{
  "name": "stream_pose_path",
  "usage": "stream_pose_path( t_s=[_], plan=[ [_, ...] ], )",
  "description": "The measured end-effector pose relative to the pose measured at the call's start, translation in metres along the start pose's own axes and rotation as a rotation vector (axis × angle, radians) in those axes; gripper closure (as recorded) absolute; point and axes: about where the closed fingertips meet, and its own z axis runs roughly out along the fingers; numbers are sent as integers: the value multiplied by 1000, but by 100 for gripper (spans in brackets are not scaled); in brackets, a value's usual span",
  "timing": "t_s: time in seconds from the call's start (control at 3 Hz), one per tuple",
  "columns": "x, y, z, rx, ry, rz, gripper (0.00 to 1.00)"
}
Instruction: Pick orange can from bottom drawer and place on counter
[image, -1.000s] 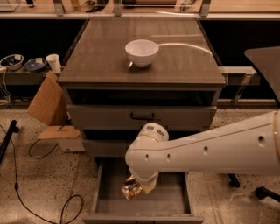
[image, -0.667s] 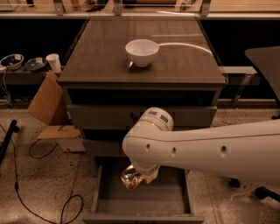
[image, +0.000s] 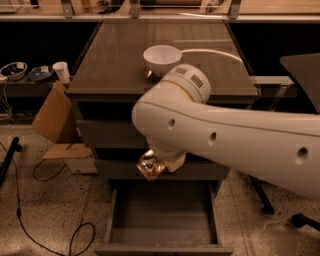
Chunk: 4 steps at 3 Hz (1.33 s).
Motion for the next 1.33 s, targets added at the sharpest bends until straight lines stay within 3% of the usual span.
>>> stream_pose_path(
  t_s=[0.33, 0.67, 1.0, 1.33],
  plan=[
    [4, -32, -45, 54, 41, -40, 100],
    [-10, -64, -85, 107, 74, -115, 100],
    [-26, -97, -111, 143, 103, -193, 100],
    [-27, -135, -127, 178, 115, -247, 100]
  ],
)
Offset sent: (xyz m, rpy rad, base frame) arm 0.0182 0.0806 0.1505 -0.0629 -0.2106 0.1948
